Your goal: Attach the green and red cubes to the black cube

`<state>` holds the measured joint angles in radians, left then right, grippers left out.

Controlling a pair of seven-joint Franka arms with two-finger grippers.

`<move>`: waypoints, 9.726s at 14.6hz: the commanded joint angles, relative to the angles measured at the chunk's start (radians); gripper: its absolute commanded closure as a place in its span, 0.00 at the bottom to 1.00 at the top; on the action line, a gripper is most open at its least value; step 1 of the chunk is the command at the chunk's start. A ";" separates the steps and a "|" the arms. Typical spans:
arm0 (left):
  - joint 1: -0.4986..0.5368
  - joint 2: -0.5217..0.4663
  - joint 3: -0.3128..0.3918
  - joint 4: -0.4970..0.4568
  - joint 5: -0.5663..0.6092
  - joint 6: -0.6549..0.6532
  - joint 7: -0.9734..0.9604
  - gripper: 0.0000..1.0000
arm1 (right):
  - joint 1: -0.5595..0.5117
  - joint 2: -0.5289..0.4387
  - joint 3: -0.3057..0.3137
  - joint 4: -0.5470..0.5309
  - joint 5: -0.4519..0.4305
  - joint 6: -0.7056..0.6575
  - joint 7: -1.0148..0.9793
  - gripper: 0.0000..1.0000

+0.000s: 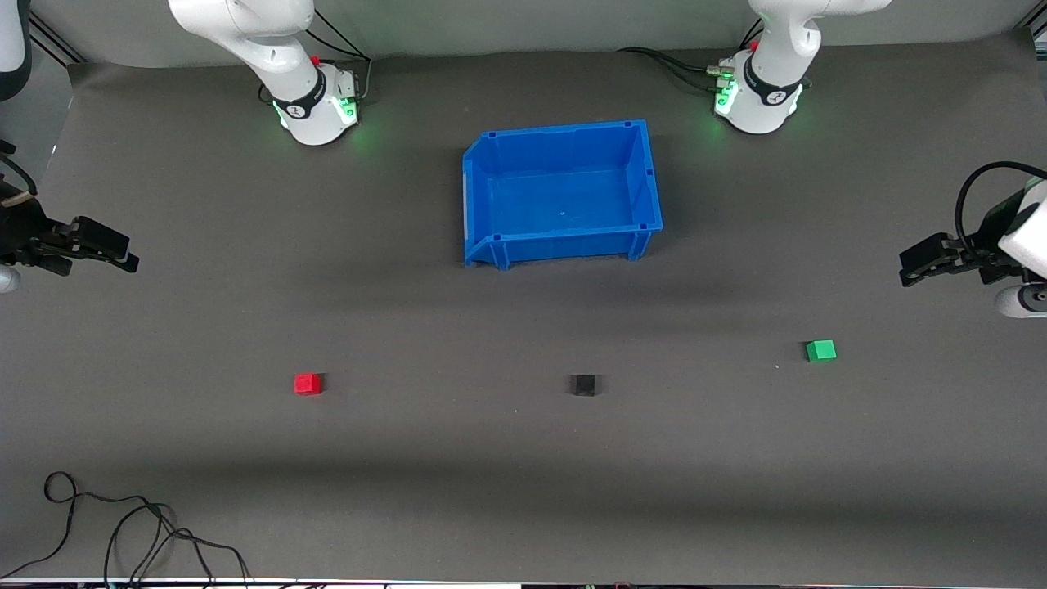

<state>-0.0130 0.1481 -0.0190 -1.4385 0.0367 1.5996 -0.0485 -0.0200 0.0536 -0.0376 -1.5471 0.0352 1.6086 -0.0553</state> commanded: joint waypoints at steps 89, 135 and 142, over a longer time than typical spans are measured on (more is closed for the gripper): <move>0.064 0.335 -0.006 -0.295 -0.119 0.471 -1.462 0.93 | -0.038 0.674 0.012 -0.067 0.758 0.548 0.937 0.84; -0.415 0.751 -0.007 0.078 -0.251 0.816 -2.010 1.00 | 0.683 1.092 0.022 0.490 0.650 1.018 1.945 0.83; -0.443 0.760 -0.007 0.078 -0.253 0.816 -2.012 1.00 | 0.692 1.092 0.022 0.481 0.652 1.018 1.879 0.84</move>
<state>-0.4320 0.8913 -0.0425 -1.3881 -0.2094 2.4194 -2.0367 0.6658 1.1254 -0.0156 -1.0995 0.7066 2.6123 1.8346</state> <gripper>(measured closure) 0.604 0.604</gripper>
